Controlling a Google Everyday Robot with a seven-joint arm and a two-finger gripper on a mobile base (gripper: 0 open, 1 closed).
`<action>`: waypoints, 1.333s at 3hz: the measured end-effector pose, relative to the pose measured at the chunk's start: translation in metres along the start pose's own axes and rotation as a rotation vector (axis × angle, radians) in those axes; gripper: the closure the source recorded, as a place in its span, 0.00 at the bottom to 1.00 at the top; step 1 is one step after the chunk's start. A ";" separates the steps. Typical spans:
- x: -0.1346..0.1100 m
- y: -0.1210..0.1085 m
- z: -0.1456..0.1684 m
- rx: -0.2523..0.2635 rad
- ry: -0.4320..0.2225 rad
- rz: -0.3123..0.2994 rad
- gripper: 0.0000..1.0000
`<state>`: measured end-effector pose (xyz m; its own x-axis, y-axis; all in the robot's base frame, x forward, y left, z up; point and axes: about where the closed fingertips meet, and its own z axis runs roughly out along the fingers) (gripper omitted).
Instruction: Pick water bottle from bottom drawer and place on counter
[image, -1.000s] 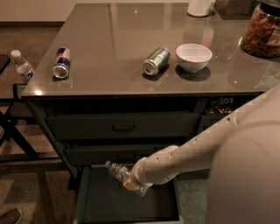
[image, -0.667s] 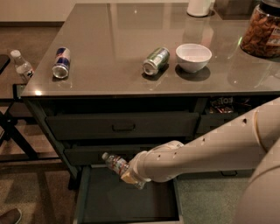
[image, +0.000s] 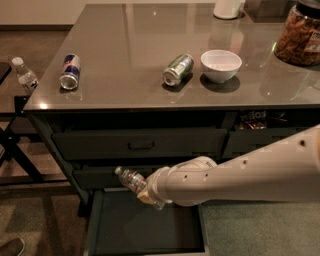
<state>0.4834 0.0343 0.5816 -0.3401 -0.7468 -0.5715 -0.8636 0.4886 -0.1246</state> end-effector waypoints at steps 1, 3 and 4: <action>-0.023 -0.007 -0.040 0.048 -0.038 -0.017 1.00; -0.051 -0.012 -0.099 0.127 -0.095 -0.072 1.00; -0.063 -0.016 -0.108 0.136 -0.102 -0.083 1.00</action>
Offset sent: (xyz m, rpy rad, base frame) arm -0.0268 -0.0005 0.1687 -0.0027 -0.2736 -0.0069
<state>0.4784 0.0244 0.7071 -0.2245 -0.7409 -0.6330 -0.8267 0.4887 -0.2789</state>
